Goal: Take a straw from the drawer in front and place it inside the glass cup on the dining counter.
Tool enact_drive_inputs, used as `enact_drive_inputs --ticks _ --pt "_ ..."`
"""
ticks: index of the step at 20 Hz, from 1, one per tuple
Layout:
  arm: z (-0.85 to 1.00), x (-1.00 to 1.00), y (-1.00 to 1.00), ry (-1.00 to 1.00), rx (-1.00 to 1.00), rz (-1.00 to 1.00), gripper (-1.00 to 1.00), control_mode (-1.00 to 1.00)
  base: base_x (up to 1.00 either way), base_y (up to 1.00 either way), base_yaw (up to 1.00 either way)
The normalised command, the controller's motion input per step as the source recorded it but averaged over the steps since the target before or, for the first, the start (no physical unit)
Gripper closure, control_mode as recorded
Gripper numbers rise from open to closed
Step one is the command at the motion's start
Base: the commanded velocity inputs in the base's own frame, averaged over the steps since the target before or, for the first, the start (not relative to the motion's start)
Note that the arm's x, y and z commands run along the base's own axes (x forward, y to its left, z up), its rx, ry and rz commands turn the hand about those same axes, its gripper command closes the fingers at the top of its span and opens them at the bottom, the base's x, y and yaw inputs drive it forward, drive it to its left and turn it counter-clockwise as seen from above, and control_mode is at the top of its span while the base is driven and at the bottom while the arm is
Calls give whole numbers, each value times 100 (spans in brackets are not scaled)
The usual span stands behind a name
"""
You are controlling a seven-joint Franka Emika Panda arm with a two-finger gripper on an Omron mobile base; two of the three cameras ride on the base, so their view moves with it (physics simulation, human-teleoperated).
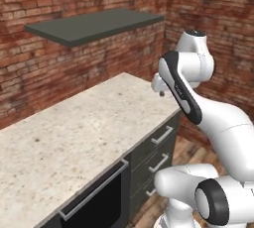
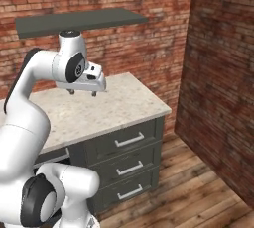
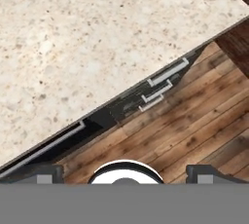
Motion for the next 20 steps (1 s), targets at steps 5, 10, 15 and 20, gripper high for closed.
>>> enact_drive_inputs --ticks 5,10,15,20 --pt "0 0 0 0 0 0 -100 100 46 48 -11" --pt "0 0 0 0 0 0 -100 100 5 35 -6" --pt "-30 -26 -19 6 9 -3 -100 -100 0 0 0" --pt "-74 -24 -84 7 23 -16 -100 -100 0 0 0"
